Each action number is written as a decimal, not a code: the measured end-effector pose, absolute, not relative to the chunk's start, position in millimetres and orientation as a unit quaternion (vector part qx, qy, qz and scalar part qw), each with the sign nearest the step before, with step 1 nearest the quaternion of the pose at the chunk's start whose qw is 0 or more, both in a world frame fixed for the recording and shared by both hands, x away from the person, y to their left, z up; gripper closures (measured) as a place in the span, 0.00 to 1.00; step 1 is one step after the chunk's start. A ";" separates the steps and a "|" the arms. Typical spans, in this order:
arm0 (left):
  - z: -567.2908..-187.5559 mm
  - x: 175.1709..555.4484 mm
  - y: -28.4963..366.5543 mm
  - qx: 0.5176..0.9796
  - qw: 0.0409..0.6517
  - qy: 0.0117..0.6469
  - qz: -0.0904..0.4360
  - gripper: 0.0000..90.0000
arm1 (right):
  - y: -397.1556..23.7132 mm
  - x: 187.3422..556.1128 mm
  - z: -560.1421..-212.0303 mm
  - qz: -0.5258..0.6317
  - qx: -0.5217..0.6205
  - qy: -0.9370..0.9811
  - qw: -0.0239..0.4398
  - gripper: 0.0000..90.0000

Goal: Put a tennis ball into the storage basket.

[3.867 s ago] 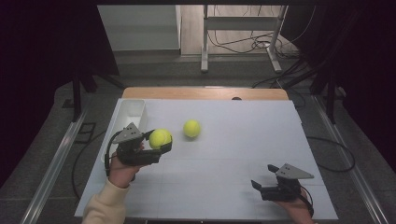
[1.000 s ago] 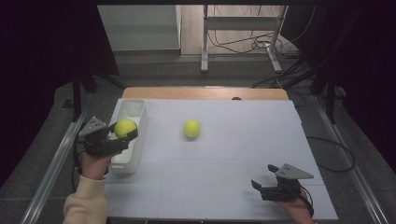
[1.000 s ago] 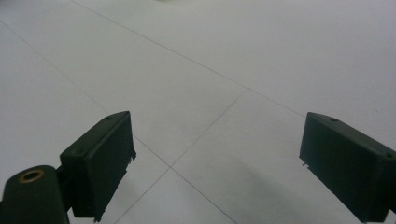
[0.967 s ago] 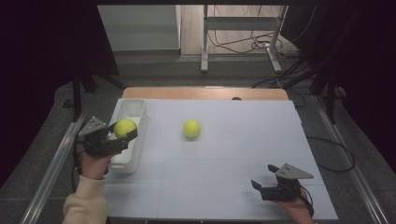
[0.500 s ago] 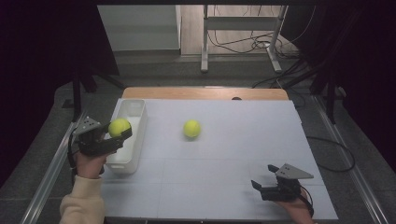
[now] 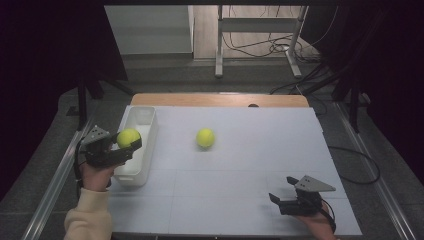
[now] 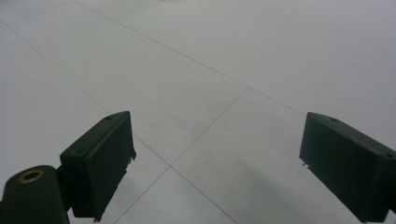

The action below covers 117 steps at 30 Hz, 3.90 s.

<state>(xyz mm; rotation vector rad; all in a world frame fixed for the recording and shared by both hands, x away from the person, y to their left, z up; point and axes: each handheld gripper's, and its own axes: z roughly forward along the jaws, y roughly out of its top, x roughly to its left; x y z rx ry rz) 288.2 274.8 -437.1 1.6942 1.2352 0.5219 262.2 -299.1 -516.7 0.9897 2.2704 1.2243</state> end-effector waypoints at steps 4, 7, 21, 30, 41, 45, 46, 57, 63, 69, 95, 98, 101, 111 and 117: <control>-438.9 289.4 274.4 0.695 0.465 0.506 0.211 0.29 | -299.0 262.2 -516.7 0.435 0.351 0.807 0.189 0.12; -440.4 290.6 274.0 0.699 0.459 0.506 0.210 0.29 | -299.0 262.3 -516.8 0.435 0.351 0.807 0.189 0.12; -450.5 296.5 276.5 0.712 0.426 0.522 0.200 0.29 | -298.9 262.4 -517.0 0.434 0.351 0.808 0.189 0.12; -456.3 299.5 278.1 0.720 0.404 0.531 0.192 0.29 | -299.0 262.3 -517.0 0.434 0.351 0.808 0.189 0.12; -459.7 302.4 278.4 0.735 0.372 0.538 0.179 0.29 | -298.9 262.5 -517.3 0.433 0.350 0.809 0.189 0.12; -460.3 302.8 278.0 0.737 0.370 0.538 0.179 0.29 | -298.9 262.5 -517.3 0.433 0.351 0.809 0.189 0.12; -460.4 302.8 278.0 0.736 0.369 0.538 0.179 0.29 | -298.9 262.4 -517.3 0.432 0.351 0.809 0.190 0.12; -458.8 301.7 278.7 0.730 0.377 0.538 0.190 0.23 | -298.9 262.3 -517.1 0.433 0.351 0.808 0.189 0.12; -454.3 299.6 278.0 0.730 0.385 0.532 0.189 0.17 | -298.9 262.5 -517.1 0.433 0.351 0.808 0.189 0.12; -451.4 297.5 277.9 0.727 0.397 0.525 0.195 0.16 | -298.9 262.2 -516.9 0.434 0.351 0.808 0.190 0.12; -445.1 292.0 254.9 0.740 0.442 0.468 0.192 0.16 | -299.6 263.4 -516.0 0.437 0.357 0.803 0.193 0.12; -443.9 289.7 253.2 0.739 0.453 0.462 0.190 0.16 | -298.9 263.1 -515.9 0.437 0.358 0.802 0.194 0.12; -440.8 286.4 250.5 0.733 0.474 0.451 0.187 0.16 | -298.2 263.1 -516.5 0.437 0.357 0.803 0.193 0.12; -433.6 283.0 235.0 0.722 0.510 0.432 0.180 0.16 | -302.7 264.8 -517.8 0.441 0.357 0.802 0.189 0.12; -433.8 283.6 221.6 0.727 0.516 0.420 0.169 0.16 | -301.9 264.8 -517.5 0.443 0.354 0.802 0.187 0.12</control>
